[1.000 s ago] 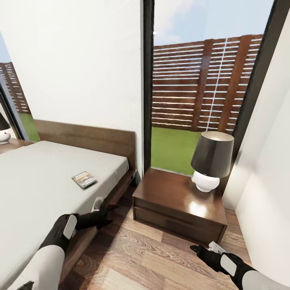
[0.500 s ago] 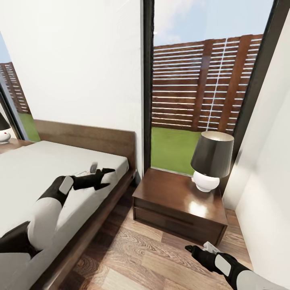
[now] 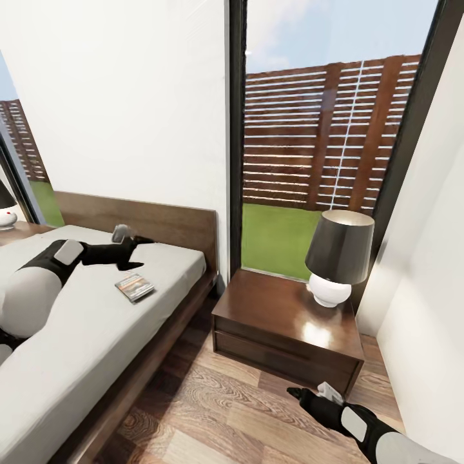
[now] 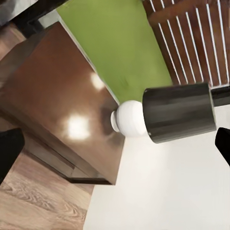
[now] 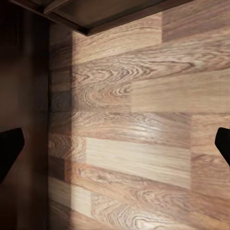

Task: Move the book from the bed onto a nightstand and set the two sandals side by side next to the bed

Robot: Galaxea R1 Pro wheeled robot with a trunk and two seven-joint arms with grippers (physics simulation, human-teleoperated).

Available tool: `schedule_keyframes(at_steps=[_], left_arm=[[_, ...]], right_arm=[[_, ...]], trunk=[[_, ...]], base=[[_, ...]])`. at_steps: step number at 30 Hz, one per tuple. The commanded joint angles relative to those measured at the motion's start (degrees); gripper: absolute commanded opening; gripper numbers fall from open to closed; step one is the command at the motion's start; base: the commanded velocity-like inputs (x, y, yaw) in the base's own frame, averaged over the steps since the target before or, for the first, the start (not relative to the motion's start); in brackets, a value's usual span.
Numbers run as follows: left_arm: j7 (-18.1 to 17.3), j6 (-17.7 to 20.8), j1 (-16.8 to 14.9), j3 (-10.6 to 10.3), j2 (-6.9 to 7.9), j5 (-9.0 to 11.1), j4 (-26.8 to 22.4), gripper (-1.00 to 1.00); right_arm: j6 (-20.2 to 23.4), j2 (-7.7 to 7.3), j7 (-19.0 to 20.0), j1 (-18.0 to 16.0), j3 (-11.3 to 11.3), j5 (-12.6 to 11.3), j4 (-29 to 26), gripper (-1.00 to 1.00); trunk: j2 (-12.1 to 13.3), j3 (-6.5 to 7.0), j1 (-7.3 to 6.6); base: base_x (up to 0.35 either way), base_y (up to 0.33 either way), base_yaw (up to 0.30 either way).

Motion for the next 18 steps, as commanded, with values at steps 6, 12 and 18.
schedule_keyframes(at_steps=[6,12,18], left_arm=[[3.6,0.3,-1.7,-0.2,5.30,0.4,0.5,1.00],[5.0,0.3,-2.1,-0.4,8.43,0.2,0.9,1.00],[5.5,0.4,-2.2,-0.7,10.09,0.0,1.3,1.00]], right_arm=[[0.5,-0.04,5.2,0.0,-0.3,-0.1,0.0,1.00],[0.2,-0.08,6.7,0.0,-0.6,-0.2,0.0,1.00],[-0.1,-0.24,7.1,0.0,-0.9,-0.2,0.0,1.00]], trunk=[[0.0,-0.06,-0.01],[0.0,-0.06,-0.01],[0.0,-0.06,-0.01]], base=[[0.000,0.000,0.000],[0.000,0.000,0.000],[0.000,0.000,0.000]])
